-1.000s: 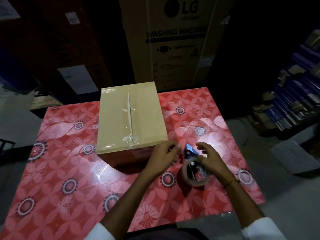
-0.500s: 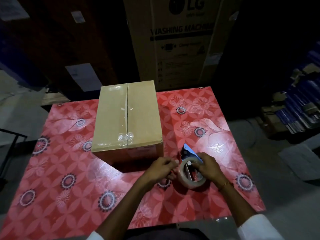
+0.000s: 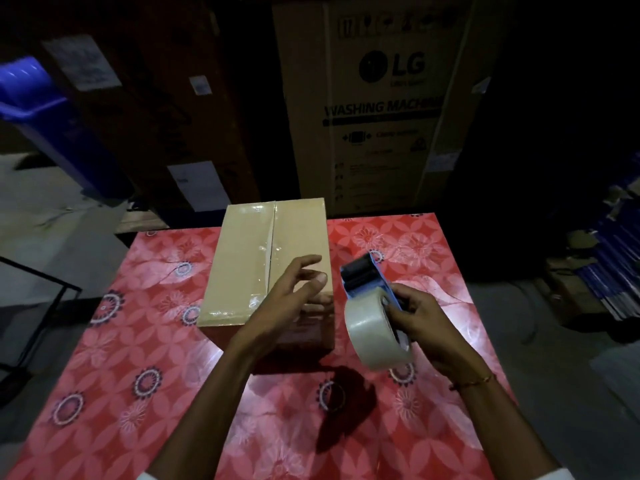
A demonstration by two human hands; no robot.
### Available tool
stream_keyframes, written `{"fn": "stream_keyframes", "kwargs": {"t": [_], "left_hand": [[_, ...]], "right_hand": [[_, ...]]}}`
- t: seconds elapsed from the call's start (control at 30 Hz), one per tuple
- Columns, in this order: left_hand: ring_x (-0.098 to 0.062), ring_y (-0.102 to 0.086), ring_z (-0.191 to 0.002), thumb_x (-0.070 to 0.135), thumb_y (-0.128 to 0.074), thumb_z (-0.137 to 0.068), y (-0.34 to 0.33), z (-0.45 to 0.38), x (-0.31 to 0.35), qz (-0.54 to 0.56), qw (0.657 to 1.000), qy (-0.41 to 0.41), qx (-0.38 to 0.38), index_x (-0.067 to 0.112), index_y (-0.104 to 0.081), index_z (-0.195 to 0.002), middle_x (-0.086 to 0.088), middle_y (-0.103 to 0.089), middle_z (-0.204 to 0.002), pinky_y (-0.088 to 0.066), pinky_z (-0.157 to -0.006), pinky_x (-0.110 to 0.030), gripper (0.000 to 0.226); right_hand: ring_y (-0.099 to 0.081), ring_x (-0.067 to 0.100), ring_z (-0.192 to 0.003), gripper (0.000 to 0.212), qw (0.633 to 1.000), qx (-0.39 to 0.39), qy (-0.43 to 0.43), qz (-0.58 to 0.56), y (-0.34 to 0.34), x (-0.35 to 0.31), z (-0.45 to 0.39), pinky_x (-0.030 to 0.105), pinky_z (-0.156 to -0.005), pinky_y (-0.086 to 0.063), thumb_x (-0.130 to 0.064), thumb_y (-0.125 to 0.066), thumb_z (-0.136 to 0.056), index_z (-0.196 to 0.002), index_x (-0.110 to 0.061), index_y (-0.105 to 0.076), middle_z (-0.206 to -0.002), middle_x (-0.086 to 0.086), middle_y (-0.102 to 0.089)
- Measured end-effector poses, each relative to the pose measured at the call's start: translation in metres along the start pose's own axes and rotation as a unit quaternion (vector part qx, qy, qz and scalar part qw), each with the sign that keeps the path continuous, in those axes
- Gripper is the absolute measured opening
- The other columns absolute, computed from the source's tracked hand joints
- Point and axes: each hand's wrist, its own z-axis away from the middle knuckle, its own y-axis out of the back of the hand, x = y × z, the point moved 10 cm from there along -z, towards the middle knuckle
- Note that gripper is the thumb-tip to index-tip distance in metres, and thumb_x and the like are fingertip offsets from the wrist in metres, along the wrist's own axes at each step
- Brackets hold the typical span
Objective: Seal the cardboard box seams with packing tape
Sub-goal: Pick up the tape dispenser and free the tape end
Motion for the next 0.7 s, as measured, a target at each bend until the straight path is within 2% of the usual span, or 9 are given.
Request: {"fn": "stream_keyframes", "kwargs": {"t": [0.07,0.13,0.27,0.33,0.4,0.47,0.5,0.6,0.7], "left_hand": [[-0.016,-0.071,-0.112,0.047,-0.063,-0.094,-0.004,0.003,-0.004,0.006,0.999,0.021,-0.049,0.046,-0.036,-0.148,0.003,-0.059,-0.136,-0.055,-0.092,-0.033,0.06],[-0.019,-0.069,-0.116,0.057,-0.065,-0.087,-0.002,0.005,-0.007,0.05,0.997,0.037,-0.054,0.051,-0.032,-0.149,0.005,-0.065,-0.133,-0.048,-0.094,-0.035,0.07],[-0.017,-0.073,-0.098,0.046,-0.058,-0.095,0.041,0.0,-0.008,0.132,0.987,0.006,0.097,0.03,-0.056,-0.133,-0.006,-0.074,-0.114,-0.056,-0.076,-0.025,0.042],[-0.012,-0.074,-0.087,0.036,-0.056,-0.101,0.086,0.005,-0.005,0.022,0.973,-0.017,0.227,0.02,-0.065,-0.115,-0.012,-0.075,-0.107,-0.057,-0.07,-0.022,0.023],[-0.019,-0.071,-0.096,0.035,-0.057,-0.1,0.133,0.011,0.0,-0.219,0.919,-0.013,0.326,0.016,-0.069,-0.112,-0.009,-0.072,-0.109,-0.056,-0.079,-0.032,0.025],[-0.031,-0.065,-0.106,0.039,-0.06,-0.097,0.163,0.009,-0.003,-0.372,0.868,0.008,0.327,0.015,-0.069,-0.117,-0.01,-0.066,-0.119,-0.053,-0.091,-0.042,0.033],[-0.033,-0.063,-0.109,0.04,-0.061,-0.096,0.173,0.006,-0.007,-0.39,0.866,0.015,0.314,0.016,-0.068,-0.12,-0.011,-0.063,-0.124,-0.051,-0.094,-0.042,0.035],[-0.029,-0.058,-0.118,0.039,-0.058,-0.097,0.183,-0.008,-0.017,-0.383,0.88,0.018,0.28,0.017,-0.061,-0.13,-0.011,-0.053,-0.137,-0.042,-0.09,-0.032,0.039],[-0.034,-0.053,-0.126,0.043,-0.052,-0.1,0.175,-0.023,-0.028,-0.37,0.898,0.028,0.238,0.021,-0.046,-0.146,-0.012,-0.04,-0.15,-0.043,-0.095,-0.036,0.051]], "right_hand": [[-0.076,0.017,-0.099,0.027,1.0,-0.011,0.012,-0.005,-0.015,-0.01,-0.01,0.021,-0.069,-0.056,-0.02,-0.069,-0.095,-0.121,-0.02,-0.073,-0.112,0.002,-0.08],[-0.077,0.022,-0.095,0.029,1.0,-0.022,0.013,-0.015,-0.031,-0.014,-0.024,0.028,-0.064,-0.058,-0.016,-0.068,-0.097,-0.123,-0.028,-0.069,-0.111,0.003,-0.08],[-0.077,0.017,-0.088,0.036,1.0,-0.02,0.021,-0.011,-0.068,-0.023,-0.052,0.033,-0.059,-0.06,-0.014,-0.067,-0.098,-0.113,-0.046,-0.068,-0.104,-0.007,-0.08],[-0.077,0.01,-0.083,0.029,0.999,-0.02,0.028,-0.006,-0.084,-0.027,-0.066,0.03,-0.059,-0.06,-0.019,-0.064,-0.101,-0.11,-0.047,-0.068,-0.098,-0.013,-0.081],[-0.076,0.008,-0.083,0.022,0.999,-0.02,0.033,0.007,-0.096,-0.029,-0.079,0.027,-0.059,-0.058,-0.025,-0.062,-0.102,-0.111,-0.045,-0.066,-0.096,-0.013,-0.08],[-0.075,0.014,-0.094,0.02,0.999,-0.019,0.035,0.026,-0.105,-0.027,-0.09,0.03,-0.066,-0.058,-0.027,-0.062,-0.101,-0.117,-0.04,-0.065,-0.105,-0.006,-0.079],[-0.073,0.018,-0.099,0.022,0.999,-0.024,0.037,0.029,-0.111,-0.026,-0.094,0.032,-0.068,-0.057,-0.026,-0.062,-0.101,-0.121,-0.036,-0.064,-0.111,-0.003,-0.076],[-0.072,0.019,-0.102,0.03,0.998,-0.034,0.039,0.035,-0.129,-0.023,-0.105,0.03,-0.069,-0.058,-0.021,-0.061,-0.102,-0.132,-0.024,-0.061,-0.117,0.001,-0.073],[-0.072,0.022,-0.105,0.034,0.998,-0.014,0.042,0.039,-0.139,-0.022,-0.112,0.04,-0.076,-0.061,-0.02,-0.06,-0.102,-0.136,-0.019,-0.059,-0.118,0.005,-0.073]]}}
